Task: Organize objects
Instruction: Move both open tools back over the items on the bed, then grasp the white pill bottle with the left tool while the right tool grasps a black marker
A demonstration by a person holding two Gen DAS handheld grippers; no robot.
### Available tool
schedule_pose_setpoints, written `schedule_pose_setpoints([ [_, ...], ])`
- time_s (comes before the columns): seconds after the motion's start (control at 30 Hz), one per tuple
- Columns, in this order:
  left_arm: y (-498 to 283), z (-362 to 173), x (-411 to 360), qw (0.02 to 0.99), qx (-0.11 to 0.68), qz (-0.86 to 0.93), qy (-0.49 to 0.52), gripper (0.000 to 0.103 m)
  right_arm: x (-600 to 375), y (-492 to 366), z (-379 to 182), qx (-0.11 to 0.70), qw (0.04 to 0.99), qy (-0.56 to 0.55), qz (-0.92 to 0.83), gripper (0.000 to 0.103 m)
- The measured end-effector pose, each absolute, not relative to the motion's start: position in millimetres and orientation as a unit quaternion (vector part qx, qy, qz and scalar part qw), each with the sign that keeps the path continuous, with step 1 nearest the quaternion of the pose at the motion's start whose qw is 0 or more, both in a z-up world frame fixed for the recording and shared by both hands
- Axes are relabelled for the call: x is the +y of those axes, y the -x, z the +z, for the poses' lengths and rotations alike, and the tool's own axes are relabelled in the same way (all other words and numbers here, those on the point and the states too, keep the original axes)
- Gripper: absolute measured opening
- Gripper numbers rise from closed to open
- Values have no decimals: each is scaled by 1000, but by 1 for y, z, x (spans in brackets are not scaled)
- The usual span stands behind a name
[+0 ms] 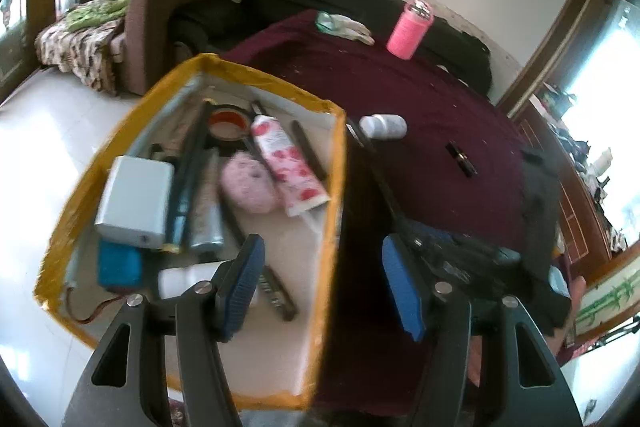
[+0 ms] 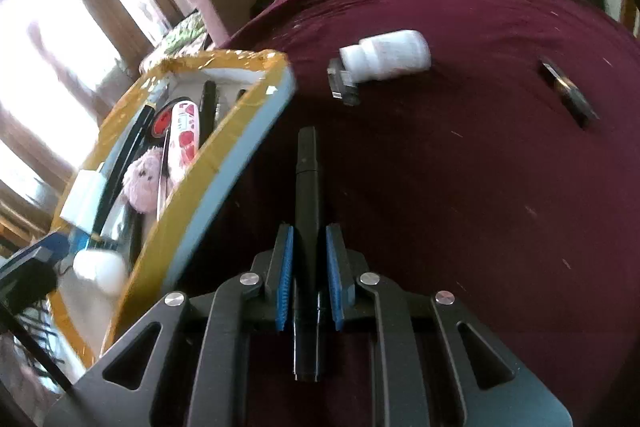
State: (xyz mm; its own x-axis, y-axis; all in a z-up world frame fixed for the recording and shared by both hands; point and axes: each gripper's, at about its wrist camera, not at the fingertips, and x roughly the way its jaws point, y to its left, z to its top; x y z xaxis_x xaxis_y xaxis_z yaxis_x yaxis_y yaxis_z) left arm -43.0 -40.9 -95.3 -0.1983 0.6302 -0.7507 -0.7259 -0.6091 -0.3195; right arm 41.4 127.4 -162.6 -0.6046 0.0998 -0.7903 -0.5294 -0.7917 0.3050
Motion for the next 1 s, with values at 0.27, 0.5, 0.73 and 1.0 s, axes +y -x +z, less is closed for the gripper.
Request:
schedule_pose_setpoints([
  [0.27, 34, -93, 18, 460, 78, 741, 483, 55, 185, -107, -150, 257, 280, 395, 837, 13],
  [0.5, 46, -83, 86, 475, 130, 732, 471, 55, 232, -117, -148, 288, 258, 378, 841, 13],
  [0.73, 84, -90, 144, 487, 156, 707, 488, 55, 242, -124, -164, 344, 233, 363, 834, 14],
  [1.0, 118, -109, 202, 492, 168, 685, 511, 55, 241, -123, -165, 338, 240, 367, 833, 14],
])
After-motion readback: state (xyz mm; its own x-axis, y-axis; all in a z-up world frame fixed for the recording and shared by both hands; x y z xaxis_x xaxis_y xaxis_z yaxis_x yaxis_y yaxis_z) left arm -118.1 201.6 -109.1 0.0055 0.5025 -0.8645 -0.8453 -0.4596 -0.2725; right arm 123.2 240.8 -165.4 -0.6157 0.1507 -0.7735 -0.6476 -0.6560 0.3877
